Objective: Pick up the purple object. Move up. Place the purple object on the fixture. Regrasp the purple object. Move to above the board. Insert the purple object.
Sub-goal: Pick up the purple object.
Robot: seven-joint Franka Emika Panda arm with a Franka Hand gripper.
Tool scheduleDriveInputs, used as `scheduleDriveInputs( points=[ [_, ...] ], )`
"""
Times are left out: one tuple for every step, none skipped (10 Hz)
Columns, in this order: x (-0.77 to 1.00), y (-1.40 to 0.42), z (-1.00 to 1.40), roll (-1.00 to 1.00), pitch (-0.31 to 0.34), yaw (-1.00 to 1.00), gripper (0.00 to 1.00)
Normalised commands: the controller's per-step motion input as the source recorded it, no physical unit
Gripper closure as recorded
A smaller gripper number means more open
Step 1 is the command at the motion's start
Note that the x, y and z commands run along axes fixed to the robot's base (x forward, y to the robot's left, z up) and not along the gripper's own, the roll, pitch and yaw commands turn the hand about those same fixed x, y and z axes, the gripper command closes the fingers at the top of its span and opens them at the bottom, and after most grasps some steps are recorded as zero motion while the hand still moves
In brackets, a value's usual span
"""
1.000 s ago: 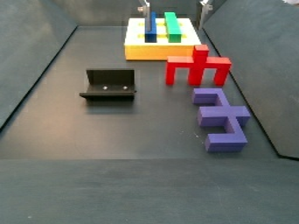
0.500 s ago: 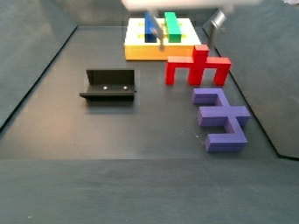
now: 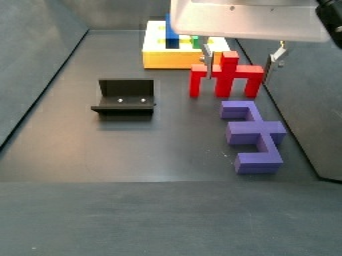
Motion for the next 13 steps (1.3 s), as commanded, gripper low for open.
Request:
scheduleDriveInputs(
  points=[
    [-0.05,0.0,-0.13,-0.13,-0.22,-0.89,0.0],
    [-0.05,0.0,-0.11,-0.11,-0.221,-0.89,0.0],
    [-0.08,0.0,-0.07,-0.11,-0.206,-0.88,0.0],
    [-0.08,0.0,-0.07,-0.11,-0.203,-0.88,0.0],
    [-0.11,0.0,-0.06,-0.1,-0.186,-0.88,0.0],
    [-0.17,0.0,-0.08,-0.03,-0.146,-0.89,0.0],
    [-0.17,0.0,-0.09,-0.04,-0.137,-0.89,0.0],
    [-0.17,0.0,-0.12,-0.05,-0.134,-0.89,0.0],
    [-0.17,0.0,-0.13,-0.05,-0.127,-0.9,0.0],
    [-0.19,0.0,-0.17,-0.02,-0.104,-0.91,0.0],
    [-0.19,0.0,-0.2,-0.01,-0.081,-0.93,0.0],
    [-0.15,0.0,-0.21,-0.01,-0.074,-0.94,0.0],
    [-0.18,0.02,-0.22,-0.01,-0.067,-0.89,0.0]
  ],
)
